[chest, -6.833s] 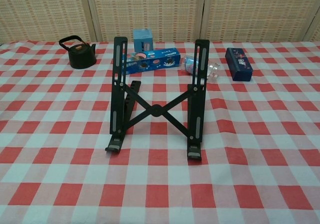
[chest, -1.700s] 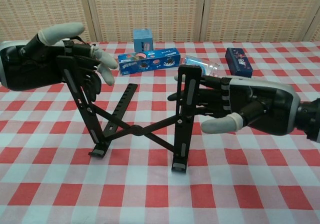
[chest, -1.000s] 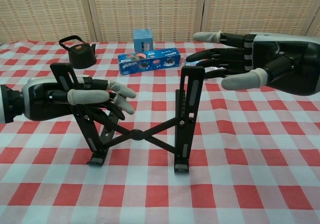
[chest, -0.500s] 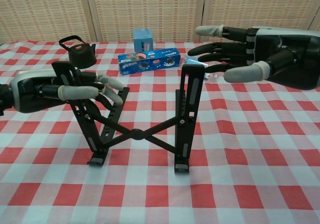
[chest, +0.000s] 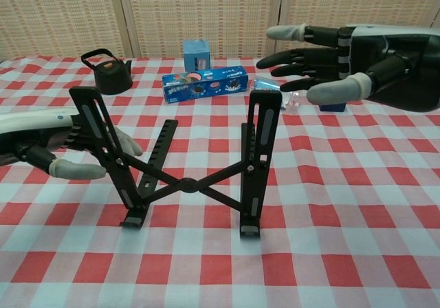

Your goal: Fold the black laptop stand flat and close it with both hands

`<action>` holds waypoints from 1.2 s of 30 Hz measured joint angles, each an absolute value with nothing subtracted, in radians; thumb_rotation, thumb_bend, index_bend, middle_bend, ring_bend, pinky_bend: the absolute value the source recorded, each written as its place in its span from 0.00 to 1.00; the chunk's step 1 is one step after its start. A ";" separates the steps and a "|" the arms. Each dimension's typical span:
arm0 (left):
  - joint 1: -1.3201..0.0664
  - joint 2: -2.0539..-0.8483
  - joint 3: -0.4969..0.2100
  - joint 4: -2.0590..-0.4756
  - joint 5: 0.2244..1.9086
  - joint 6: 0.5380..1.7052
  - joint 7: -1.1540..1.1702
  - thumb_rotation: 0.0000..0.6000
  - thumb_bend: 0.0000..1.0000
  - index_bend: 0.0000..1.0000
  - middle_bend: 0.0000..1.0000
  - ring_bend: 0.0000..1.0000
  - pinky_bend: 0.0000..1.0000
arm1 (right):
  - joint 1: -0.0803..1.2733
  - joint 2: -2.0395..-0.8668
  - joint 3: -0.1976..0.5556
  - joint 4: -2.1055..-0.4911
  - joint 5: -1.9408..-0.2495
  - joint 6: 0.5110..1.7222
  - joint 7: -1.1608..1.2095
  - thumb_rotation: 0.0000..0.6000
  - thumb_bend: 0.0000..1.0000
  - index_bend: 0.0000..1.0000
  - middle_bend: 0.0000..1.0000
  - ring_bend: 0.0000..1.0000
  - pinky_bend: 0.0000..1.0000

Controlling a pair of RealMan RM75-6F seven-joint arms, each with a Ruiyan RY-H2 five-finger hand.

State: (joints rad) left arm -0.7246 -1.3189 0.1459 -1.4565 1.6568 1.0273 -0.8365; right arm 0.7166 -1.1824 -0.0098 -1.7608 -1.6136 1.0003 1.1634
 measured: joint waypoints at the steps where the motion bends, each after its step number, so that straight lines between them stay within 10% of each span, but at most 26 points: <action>1: -0.718 -1.324 0.144 -1.458 1.653 1.030 -0.810 0.67 0.21 0.34 0.22 0.20 0.29 | 0.716 -1.182 -0.011 -1.761 -1.614 1.000 1.162 1.00 0.02 0.00 0.15 0.05 0.04; 13: -0.672 -1.449 0.095 -1.431 1.581 1.024 -0.598 0.98 0.25 0.41 0.22 0.20 0.29 | 0.704 -1.183 -0.015 -1.760 -1.614 1.003 1.160 1.00 0.02 0.00 0.15 0.05 0.04; 36: -0.647 -1.487 0.042 -1.391 1.530 1.008 -0.501 1.00 0.32 0.52 0.22 0.21 0.29 | 0.693 -1.186 -0.023 -1.748 -1.632 1.012 1.179 1.00 0.02 0.00 0.15 0.05 0.04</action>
